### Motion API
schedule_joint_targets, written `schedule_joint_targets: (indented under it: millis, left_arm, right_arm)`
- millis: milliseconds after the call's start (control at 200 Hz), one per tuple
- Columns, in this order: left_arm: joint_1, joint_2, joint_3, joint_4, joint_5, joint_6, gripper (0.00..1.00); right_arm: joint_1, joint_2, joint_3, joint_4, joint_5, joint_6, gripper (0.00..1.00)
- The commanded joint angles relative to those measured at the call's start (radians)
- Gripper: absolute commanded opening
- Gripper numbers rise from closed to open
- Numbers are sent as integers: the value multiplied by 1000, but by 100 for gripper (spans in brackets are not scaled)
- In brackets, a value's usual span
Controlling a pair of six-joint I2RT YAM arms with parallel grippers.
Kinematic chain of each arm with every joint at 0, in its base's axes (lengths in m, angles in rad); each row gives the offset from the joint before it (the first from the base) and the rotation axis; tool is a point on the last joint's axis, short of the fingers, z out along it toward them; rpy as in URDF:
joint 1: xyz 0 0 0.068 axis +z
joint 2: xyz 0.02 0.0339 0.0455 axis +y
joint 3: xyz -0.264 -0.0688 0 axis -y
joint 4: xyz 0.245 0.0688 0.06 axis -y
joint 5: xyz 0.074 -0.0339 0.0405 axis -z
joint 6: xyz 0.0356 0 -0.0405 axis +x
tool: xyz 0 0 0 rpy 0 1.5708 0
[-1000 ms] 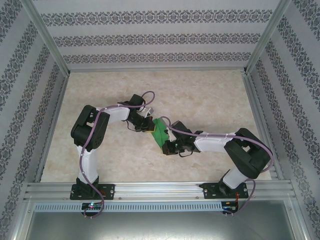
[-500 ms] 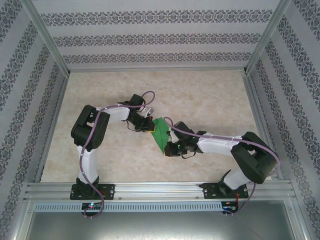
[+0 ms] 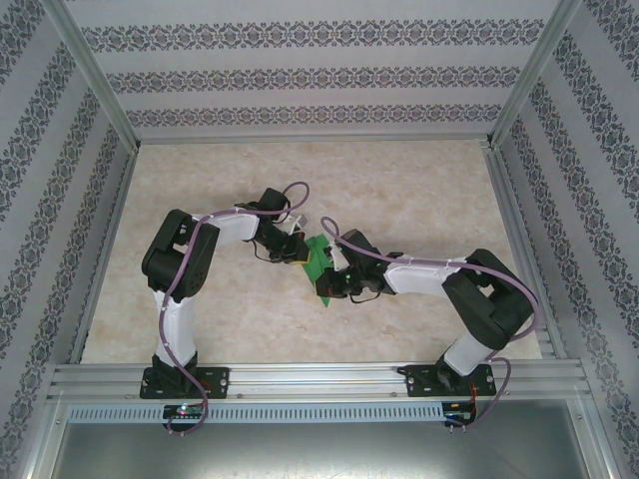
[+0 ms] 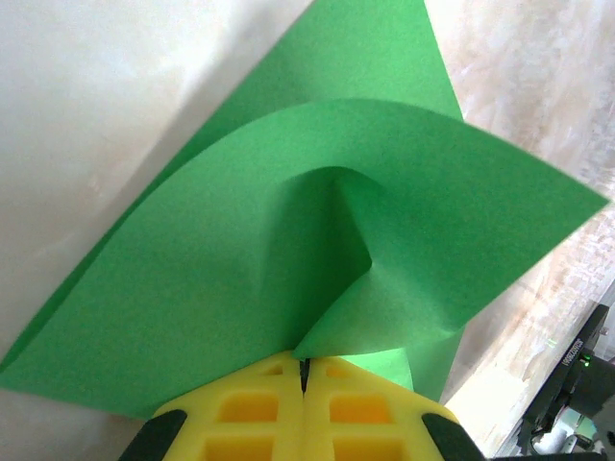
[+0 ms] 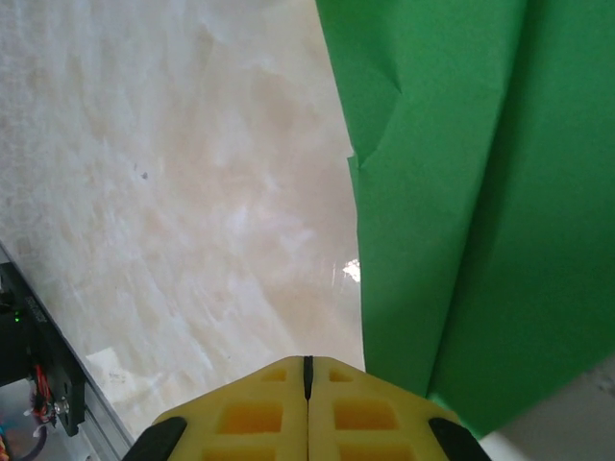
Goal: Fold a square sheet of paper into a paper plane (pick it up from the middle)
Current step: Fourth fold the wing at the center of the table.
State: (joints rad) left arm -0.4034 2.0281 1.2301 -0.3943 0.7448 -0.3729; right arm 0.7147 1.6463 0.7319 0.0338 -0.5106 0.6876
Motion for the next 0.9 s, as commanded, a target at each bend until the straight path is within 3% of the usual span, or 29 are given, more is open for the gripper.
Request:
schedule_joint_targets:
  millis: [0, 370, 894]
  left_arm:
    - [12, 75, -37, -37, -137, 26, 0]
    - [12, 77, -29, -42, -136, 28, 0]
    - [15, 58, 16, -65, -126, 20, 0]
  right_arm:
    - [-13, 38, 22, 43, -32, 14, 6]
    - [-13, 99, 8, 94, -57, 29, 6]
    - [-27, 63, -97, 86, -48, 20, 6]
